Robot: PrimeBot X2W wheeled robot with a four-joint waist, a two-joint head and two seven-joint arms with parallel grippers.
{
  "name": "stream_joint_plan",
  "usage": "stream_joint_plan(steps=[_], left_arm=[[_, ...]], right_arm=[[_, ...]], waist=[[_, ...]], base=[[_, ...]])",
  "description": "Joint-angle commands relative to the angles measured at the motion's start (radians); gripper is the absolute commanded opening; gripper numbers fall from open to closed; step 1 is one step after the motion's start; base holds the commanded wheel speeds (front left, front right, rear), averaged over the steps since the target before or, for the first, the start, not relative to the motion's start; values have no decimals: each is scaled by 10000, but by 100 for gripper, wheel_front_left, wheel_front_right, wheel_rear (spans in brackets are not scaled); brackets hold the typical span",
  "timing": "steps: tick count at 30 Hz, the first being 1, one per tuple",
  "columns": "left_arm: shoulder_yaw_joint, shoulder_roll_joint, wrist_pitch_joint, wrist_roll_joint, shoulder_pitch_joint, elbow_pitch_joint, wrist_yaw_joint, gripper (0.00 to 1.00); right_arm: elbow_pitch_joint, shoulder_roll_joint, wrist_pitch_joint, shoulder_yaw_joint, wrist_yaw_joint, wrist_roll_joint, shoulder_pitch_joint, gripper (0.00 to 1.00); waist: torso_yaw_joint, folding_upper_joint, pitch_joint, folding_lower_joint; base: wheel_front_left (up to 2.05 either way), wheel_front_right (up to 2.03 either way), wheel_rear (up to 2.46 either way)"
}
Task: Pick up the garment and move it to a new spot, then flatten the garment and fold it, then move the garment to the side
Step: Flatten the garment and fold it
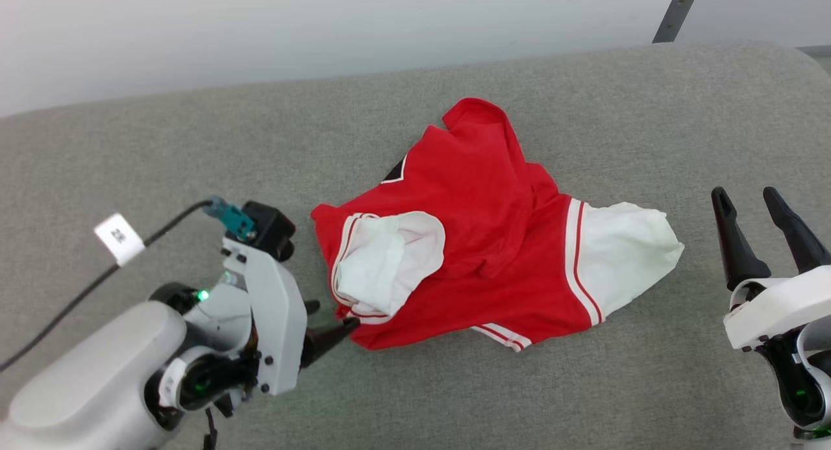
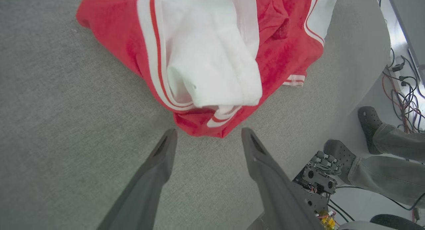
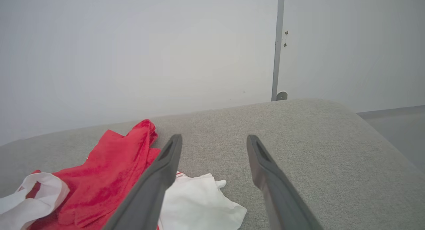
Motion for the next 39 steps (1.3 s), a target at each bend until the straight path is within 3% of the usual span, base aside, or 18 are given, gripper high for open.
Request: stream_joint_plan(steps=[1, 4, 18, 19, 20, 21, 32, 39], left_arm=[[-38, -19, 44, -15, 106, -11, 41, 100], [-128, -89, 196, -149, 212, 101, 84, 100], [-220, -943, 16, -26, -371, 1547, -495, 100], [-168, -1010, -22, -89, -389, 1679, -496, 79], [-217, -1000, 24, -57, -416, 1805, -557, 22], [-304, -964, 119, 13, -441, 1902, -590, 0], [249, -1239, -223, -31, -1317, 2029, -749, 0], [629, -1807, -762, 15, -2238, 2360, -1346, 0]], right_arm=[[-49, 34, 2, 8, -3, 3, 125, 100], [-129, 98, 30, 25, -3, -37, 131, 100], [-339, 202, 87, -10, -3, -14, 11, 100], [-338, 207, 79, -20, -3, -16, 10, 100], [-332, 214, 69, -26, -3, -20, 10, 100], [-332, 230, 59, -32, -3, -34, 17, 100], [-348, 330, 59, -180, -3, -110, 77, 100], [-351, 365, 91, -125, -3, -79, -28, 100]], waist=[[-18, 0, -34, 0], [-42, 0, -65, 0], [-305, 0, 289, 0], [-318, 0, 313, 0], [-334, 0, 334, 0], [-347, 0, 351, 0], [-326, 0, 322, 0], [-365, 0, 393, 0]], base=[[0, 0, 0], [0, 0, 0], [0, 0, 0], [0, 0, 0], [0, 0, 0], [0, 0, 0], [0, 0, 0], [0, 0, 0]])
